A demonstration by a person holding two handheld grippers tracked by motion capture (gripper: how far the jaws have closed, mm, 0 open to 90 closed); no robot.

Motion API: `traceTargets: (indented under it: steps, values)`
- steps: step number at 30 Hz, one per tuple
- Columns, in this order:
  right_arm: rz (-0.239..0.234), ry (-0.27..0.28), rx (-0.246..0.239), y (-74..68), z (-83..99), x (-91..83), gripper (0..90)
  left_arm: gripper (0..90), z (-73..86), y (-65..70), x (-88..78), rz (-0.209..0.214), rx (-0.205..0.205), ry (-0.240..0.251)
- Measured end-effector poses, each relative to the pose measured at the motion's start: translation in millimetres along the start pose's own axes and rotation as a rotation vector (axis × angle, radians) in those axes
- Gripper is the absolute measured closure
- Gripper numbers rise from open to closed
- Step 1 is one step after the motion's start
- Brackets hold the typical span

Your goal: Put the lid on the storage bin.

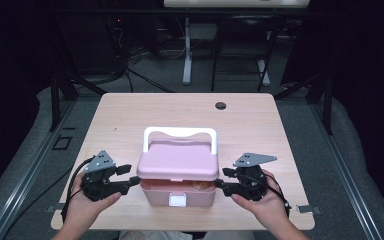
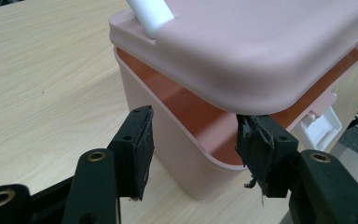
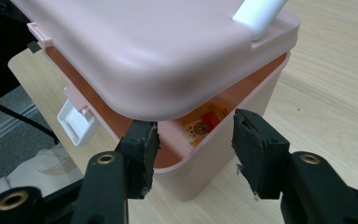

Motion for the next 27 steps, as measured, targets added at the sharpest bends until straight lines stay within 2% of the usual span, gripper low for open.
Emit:
traceTargets:
  steps: [18,27]
  values:
    - [0.006,-0.026,-0.017,-2.7,13.4,0.8,50.2,46.4,14.5,2.6,1.5,0.008,-0.003,-0.023]
    - [0.002,-0.026,-0.017,-2.9,16.4,0.0,50.2,52.4,17.3,4.9,-0.5,0.007,0.003,-0.020]
Point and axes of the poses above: each handheld gripper's, and its own axes: x roughly forward along the jaws, z roughly out of its underside, y roughly to its right, the point moved 7 cm from there along x, roughly forward along the jaws, and after that the axes turned 12 degrees about -y, right-handed, at the moved point
